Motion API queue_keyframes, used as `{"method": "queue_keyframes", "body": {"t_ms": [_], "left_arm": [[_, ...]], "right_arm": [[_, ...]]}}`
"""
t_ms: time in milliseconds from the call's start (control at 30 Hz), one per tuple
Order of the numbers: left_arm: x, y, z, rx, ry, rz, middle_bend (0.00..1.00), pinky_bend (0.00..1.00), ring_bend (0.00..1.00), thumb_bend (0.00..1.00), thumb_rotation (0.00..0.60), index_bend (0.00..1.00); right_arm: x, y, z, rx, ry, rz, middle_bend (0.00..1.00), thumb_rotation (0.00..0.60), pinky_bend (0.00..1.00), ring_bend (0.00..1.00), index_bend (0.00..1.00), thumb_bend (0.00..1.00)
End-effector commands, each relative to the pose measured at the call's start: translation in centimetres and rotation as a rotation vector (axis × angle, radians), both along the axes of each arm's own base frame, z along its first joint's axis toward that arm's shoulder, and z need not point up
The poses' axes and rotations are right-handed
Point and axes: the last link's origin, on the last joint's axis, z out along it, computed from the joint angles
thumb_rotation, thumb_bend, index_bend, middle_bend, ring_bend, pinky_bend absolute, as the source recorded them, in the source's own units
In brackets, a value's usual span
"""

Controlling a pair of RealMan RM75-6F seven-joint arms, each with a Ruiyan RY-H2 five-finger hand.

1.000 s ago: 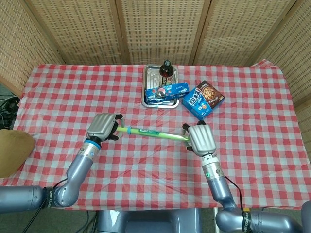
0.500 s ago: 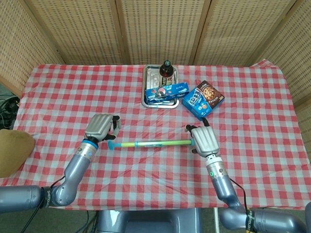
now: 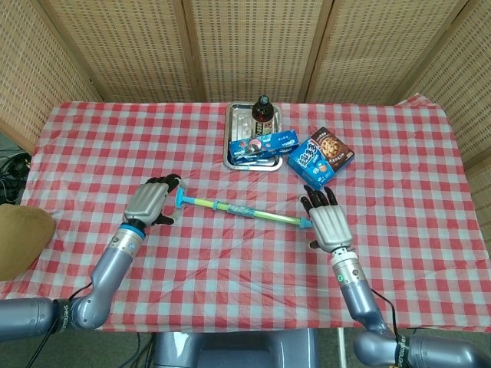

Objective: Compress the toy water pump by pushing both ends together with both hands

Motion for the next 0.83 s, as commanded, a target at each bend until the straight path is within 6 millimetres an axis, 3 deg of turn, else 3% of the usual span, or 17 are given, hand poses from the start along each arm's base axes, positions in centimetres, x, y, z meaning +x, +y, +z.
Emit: {"method": "queue_keyframes", "body": {"t_ms": [33,233,300,433,667,833], "left_arm": [[-1.3,-1.1,0.9,0.021,-0.024,0.007,0.06,0.09,0.09,0.37,0.6,0.22],[-4.5,-3.7,2.7,0.105,-0.015,-0.026,0.0,0.0,0.0,0.2,0.6,0.13],[-6.6,-6.0,3.5,0.161,0.049,-0.05,0.0,0.0,0.0,0.16,0.6,0.09],[-8.8,-8.7,4.2,0.211,0.091,-0.064,0.0,0.0,0.0,0.12,0.6,0.03],[-11.9,-12.4,5.0,0.257,0.197,-0.033,0.0,0.0,0.0,0.11,0.6,0.0],[-13.0,-14.3,5.7,0.277,0.208,-0.013,0.0,0.0,0.0,0.11,0.6,0.0]], "right_arm": [[-1.1,0.9,1.0,-0.025,0.002,0.012,0.02,0.6,0.0,0.03,0.14,0.22],[-4.7,3.4,3.4,-0.08,-0.049,0.005,0.0,0.6,0.0,0.0,0.06,0.21],[-7.2,5.1,4.7,-0.102,-0.061,-0.016,0.0,0.6,0.0,0.0,0.03,0.2],[-9.5,6.8,5.8,-0.123,-0.064,-0.008,0.0,0.6,0.0,0.0,0.0,0.18],[-11.4,9.3,7.1,-0.151,-0.058,0.009,0.0,0.6,0.0,0.0,0.0,0.17],[-11.7,10.6,7.8,-0.182,-0.068,0.025,0.0,0.6,0.0,0.0,0.0,0.17]]}}
